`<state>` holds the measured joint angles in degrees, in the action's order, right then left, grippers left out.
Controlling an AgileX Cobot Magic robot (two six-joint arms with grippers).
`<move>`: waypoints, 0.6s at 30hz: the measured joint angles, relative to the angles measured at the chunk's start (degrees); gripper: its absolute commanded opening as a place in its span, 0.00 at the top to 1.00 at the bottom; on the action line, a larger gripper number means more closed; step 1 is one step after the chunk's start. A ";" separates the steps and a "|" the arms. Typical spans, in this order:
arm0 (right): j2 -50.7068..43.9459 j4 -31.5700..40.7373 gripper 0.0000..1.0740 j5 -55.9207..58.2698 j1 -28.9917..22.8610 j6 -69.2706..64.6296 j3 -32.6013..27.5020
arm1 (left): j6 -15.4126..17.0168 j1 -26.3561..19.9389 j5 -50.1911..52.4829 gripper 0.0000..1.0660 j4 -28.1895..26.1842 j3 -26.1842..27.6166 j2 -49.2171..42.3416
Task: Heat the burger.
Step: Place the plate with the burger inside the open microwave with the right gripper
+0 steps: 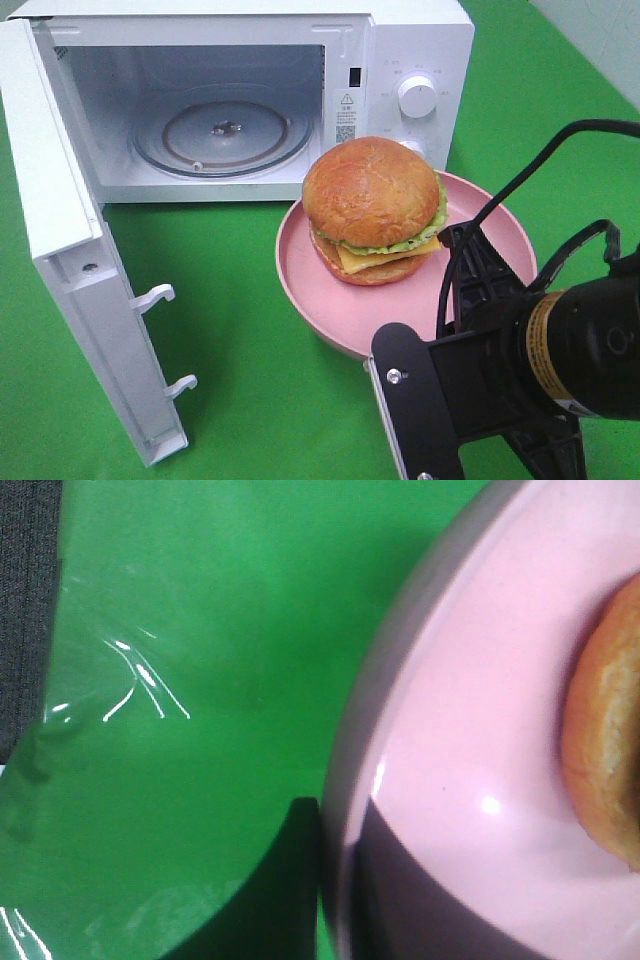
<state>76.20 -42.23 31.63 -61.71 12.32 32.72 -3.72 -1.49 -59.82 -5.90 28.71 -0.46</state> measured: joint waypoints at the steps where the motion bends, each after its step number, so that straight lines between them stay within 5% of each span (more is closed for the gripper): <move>1: 0.00 0.40 1.00 -0.17 0.63 1.32 0.00 | 0.00 0.00 0.00 0.09 0.00 0.00 0.00; 18: 0.00 17.53 1.00 -4.58 10.26 31.74 0.00 | 0.00 0.00 0.00 0.09 0.00 0.00 0.00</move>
<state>76.20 -24.69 27.04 -51.45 44.06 32.72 -3.72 -1.49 -59.82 -5.90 28.71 -0.46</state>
